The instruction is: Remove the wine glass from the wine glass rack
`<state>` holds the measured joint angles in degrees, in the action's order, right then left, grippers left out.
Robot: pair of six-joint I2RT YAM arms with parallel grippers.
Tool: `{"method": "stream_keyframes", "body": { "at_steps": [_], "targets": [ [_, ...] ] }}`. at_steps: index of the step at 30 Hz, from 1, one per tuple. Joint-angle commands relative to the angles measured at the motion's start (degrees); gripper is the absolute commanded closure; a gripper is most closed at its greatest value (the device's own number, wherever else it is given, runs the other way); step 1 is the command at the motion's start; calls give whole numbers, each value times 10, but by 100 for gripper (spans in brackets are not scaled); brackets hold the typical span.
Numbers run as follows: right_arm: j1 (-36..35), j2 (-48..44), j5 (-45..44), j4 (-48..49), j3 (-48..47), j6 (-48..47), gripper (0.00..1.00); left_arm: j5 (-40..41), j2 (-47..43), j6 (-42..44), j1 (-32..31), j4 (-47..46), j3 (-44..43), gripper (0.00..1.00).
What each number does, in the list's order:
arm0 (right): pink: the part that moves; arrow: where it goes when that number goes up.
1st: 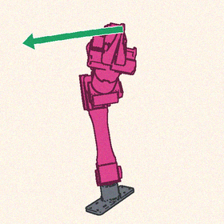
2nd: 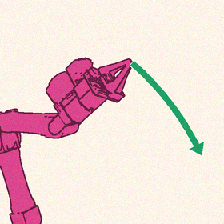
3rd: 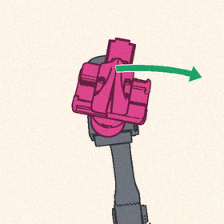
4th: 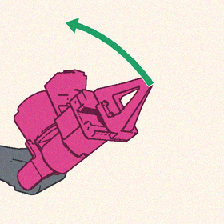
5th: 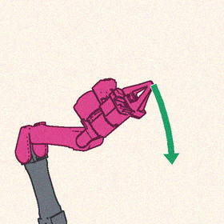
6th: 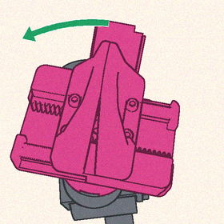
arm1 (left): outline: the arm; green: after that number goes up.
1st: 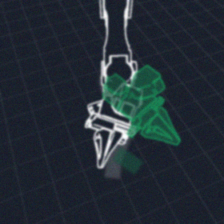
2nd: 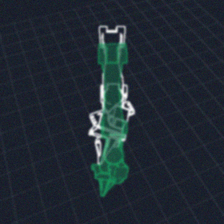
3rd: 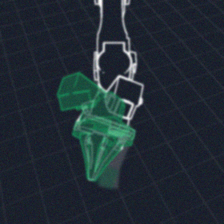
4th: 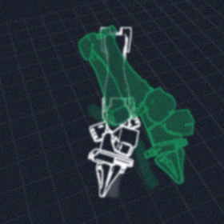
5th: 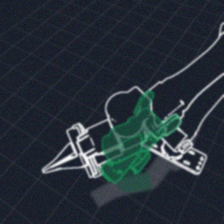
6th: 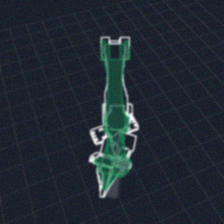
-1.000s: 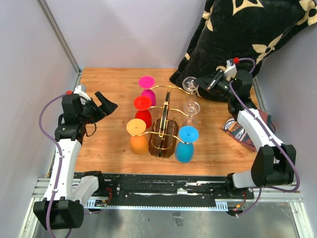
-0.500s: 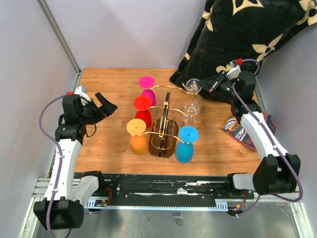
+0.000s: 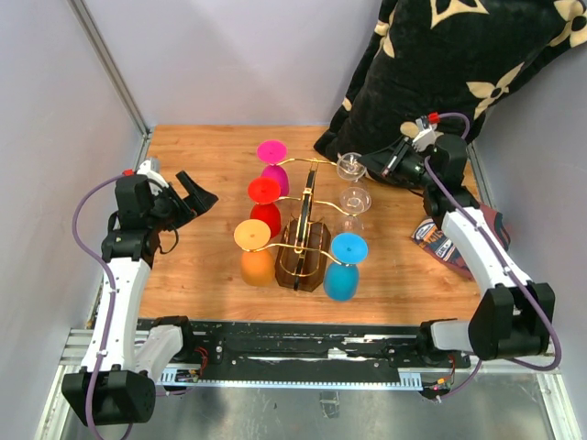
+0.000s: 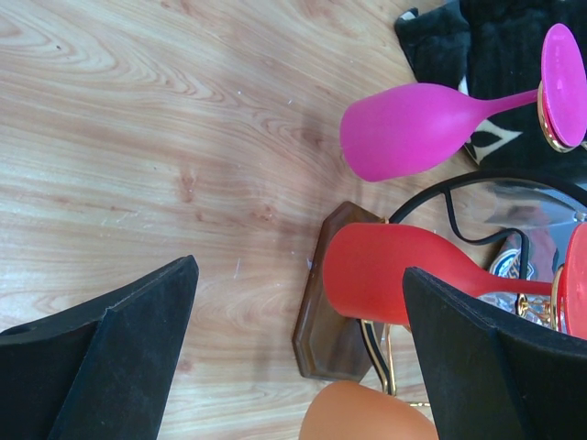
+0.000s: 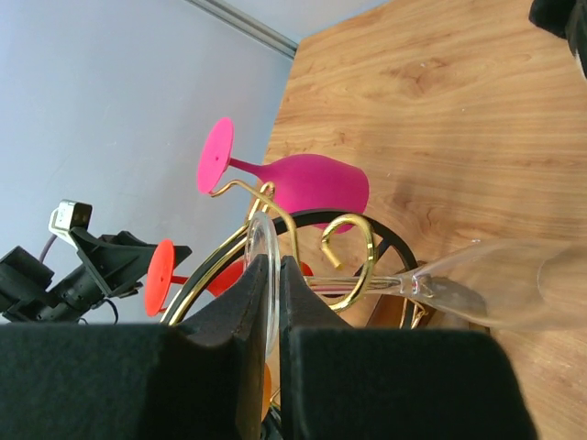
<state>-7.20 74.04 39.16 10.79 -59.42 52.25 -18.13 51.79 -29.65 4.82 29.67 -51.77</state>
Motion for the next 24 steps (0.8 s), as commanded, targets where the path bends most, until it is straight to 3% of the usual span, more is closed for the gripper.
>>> {"method": "stream_keyframes", "body": {
  "at_steps": [1, 10, 18, 24],
  "targets": [
    [-14, 40, 43, 49, -31, 34, 99, -10, -13, 1, 3, -10, 0, 0],
    [-17, 132, 55, 78, -151, 40, 99, 1, -15, 8, 3, -2, -3, 0],
    [-18, 184, 39, -28, -285, -50, 99, 3, -10, 14, 4, 2, -10, 0],
    [-17, 145, 9, -124, -333, -171, 99, 3, -3, 13, 4, 0, -17, 0]
  ]
}}
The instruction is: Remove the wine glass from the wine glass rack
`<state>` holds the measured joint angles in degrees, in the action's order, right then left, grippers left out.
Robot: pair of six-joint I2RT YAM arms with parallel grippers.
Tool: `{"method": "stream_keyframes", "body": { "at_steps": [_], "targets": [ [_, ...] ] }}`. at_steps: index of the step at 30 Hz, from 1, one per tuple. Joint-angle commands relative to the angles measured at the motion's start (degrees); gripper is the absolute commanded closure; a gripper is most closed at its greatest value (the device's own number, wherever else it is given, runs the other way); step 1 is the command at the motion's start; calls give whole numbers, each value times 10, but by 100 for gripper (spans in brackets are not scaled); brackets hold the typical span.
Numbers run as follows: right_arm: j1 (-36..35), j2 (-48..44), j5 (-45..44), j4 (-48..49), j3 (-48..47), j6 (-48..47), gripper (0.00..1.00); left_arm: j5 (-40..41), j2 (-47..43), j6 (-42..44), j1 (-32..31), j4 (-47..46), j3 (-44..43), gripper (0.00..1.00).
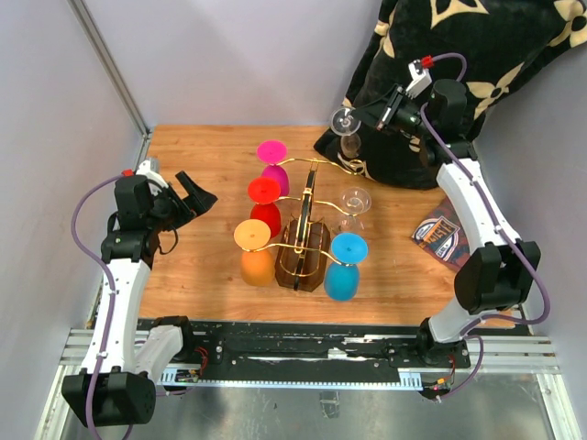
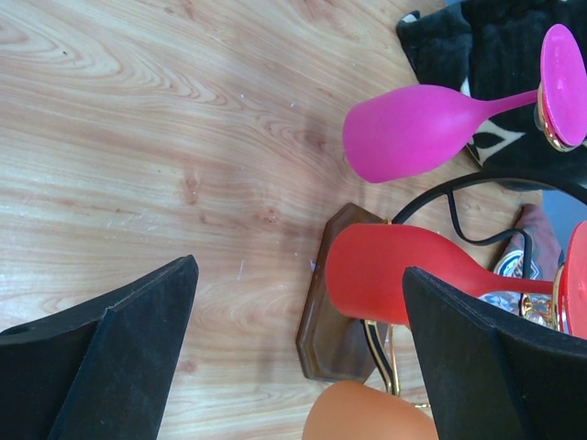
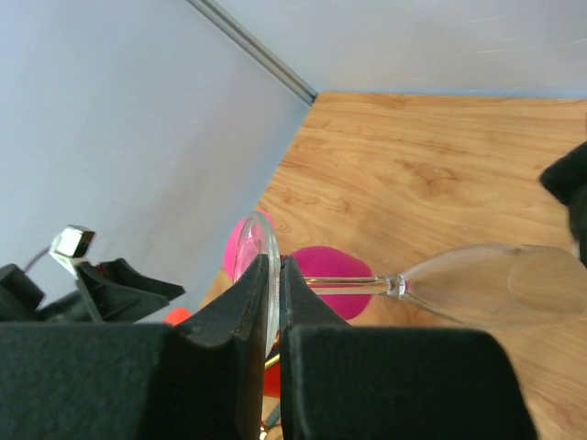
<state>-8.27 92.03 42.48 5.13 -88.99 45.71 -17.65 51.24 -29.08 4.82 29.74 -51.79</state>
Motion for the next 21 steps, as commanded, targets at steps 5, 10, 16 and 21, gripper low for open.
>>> {"method": "stream_keyframes", "body": {
  "at_steps": [5, 10, 16, 21],
  "targets": [
    [-9, -109, -53, -121, -39, -246, 99, -15, 2, -2, 4, -16, -25, 4],
    [-40, -172, -15, -106, -18, -351, 99, -24, 5, -3, 4, -25, -63, 7],
    [-135, -207, 8, -90, -6, -478, 99, -43, 35, -20, 4, -35, -132, 7],
    [-222, -177, 32, -160, -44, -631, 99, -104, 56, -52, 3, -72, -180, 9]
  ]
}}
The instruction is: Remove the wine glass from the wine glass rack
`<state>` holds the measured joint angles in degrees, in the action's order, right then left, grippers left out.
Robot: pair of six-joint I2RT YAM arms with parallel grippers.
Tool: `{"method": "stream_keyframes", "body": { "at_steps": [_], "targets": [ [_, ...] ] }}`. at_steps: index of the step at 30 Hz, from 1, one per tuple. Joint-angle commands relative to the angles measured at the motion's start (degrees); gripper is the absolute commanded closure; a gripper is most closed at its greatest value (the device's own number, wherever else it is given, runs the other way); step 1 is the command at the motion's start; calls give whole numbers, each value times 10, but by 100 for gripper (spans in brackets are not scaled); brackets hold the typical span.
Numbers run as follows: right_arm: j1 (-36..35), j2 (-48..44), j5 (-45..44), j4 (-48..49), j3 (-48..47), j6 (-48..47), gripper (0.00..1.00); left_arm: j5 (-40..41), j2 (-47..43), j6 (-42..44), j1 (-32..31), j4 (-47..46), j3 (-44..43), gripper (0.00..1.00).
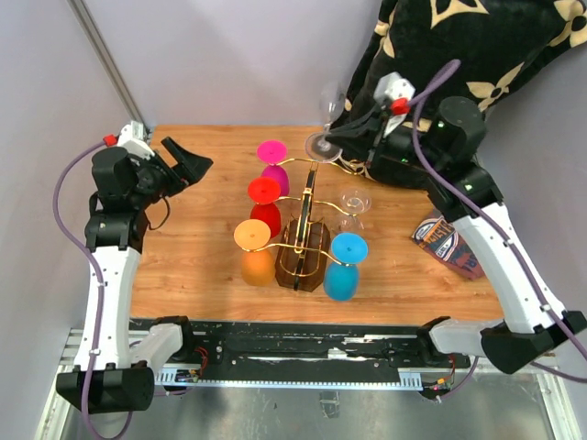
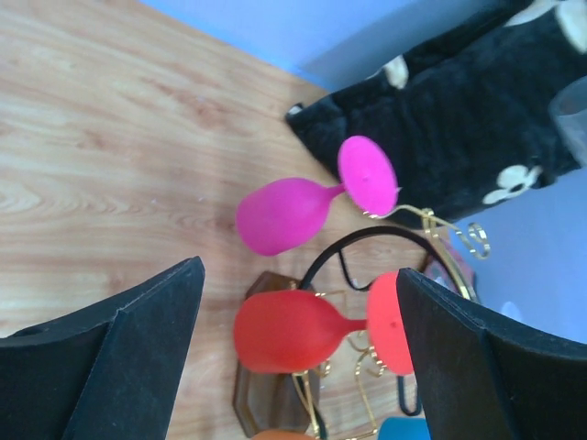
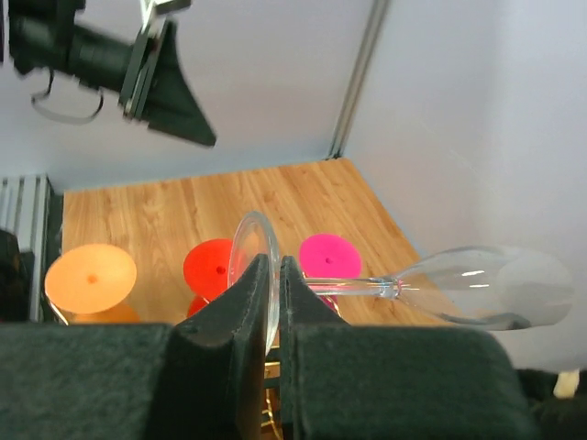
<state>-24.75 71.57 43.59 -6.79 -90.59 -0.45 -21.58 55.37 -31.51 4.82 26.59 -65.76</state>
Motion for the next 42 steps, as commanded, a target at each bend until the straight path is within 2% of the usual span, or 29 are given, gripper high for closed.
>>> {"method": "stream_keyframes", "body": {
  "at_steps": [1, 6, 13, 20, 25, 32, 42],
  "targets": [
    [-76, 31, 15, -48, -29, -201, 99, -77, 19, -34, 4, -46, -53, 9],
    [-158, 42, -18, -88, -25, -363, 99, -133, 45, -60, 4, -64, -103, 8],
    [-253, 107, -71, -209, -127, -476, 99, -236, 107, -97, 3, -78, -152, 1],
    [-299, 153, -87, -249, -185, -510, 100, -229, 117, -83, 3, -37, -189, 0],
    [-326, 169, -88, -272, -207, -516, 99, -242, 121, -113, 2, -64, -186, 0],
    [-347, 171, -72, -275, -210, -516, 100, -259, 124, -144, 3, -85, -182, 0],
    [-389, 168, -103, -282, -198, -538, 99, -254, 142, -145, 3, -35, -195, 1]
  ]
}}
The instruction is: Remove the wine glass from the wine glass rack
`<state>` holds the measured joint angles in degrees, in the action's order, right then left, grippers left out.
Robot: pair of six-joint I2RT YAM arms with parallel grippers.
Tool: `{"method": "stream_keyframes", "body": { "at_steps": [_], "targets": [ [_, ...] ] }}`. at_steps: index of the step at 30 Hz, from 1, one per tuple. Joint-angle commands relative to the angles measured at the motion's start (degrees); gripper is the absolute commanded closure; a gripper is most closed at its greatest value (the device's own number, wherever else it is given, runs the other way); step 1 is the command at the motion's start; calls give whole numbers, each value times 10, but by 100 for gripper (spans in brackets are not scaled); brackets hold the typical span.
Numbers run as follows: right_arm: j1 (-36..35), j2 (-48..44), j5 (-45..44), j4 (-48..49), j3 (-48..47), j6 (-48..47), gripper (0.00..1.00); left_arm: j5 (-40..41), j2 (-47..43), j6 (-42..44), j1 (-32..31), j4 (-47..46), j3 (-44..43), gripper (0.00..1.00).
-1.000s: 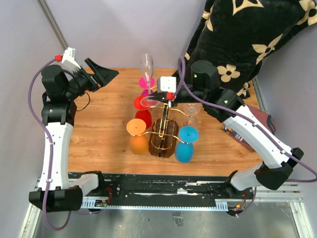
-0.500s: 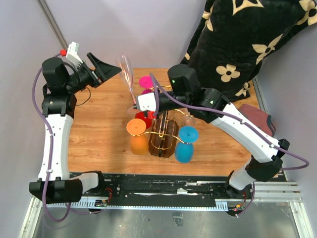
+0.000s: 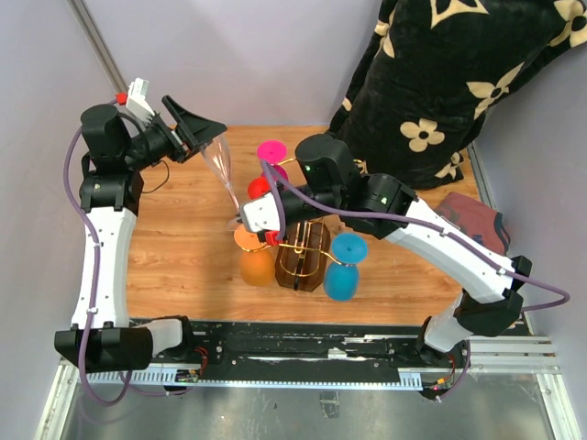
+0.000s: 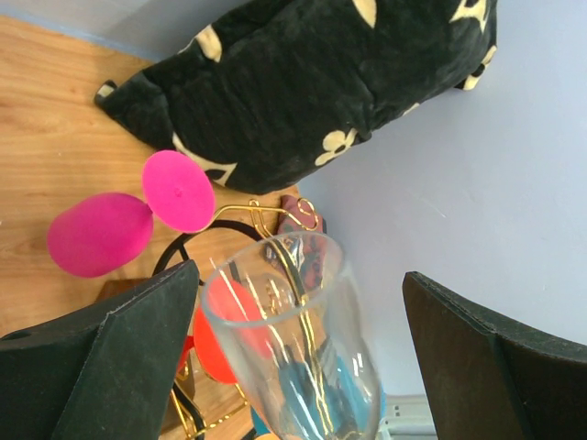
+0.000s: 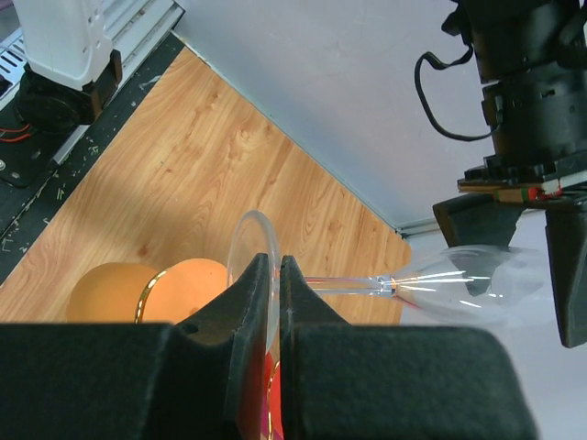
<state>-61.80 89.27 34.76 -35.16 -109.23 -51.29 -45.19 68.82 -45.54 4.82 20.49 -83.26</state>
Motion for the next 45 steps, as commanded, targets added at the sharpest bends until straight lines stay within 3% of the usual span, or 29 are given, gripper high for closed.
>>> {"method": "stream_keyframes", "body": {
  "at_steps": [1, 9, 18, 33, 45],
  "targets": [
    [-24, -9, -21, -1, -11, -35, 99, -18, 11, -3, 3, 33, -22, 2],
    [-50, -3, -91, -21, -6, -75, 99, -29, 13, -10, 3, 42, -16, 18],
    [-49, 2, -165, -35, 5, -111, 99, -37, 11, -18, 3, 36, -7, 26],
    [-49, 16, -170, -55, -12, -136, 99, -67, 4, -40, 3, -3, 13, 56],
    [-20, 3, -228, -29, 13, -172, 99, -74, -16, -68, 3, -34, 35, 59]
  ]
}}
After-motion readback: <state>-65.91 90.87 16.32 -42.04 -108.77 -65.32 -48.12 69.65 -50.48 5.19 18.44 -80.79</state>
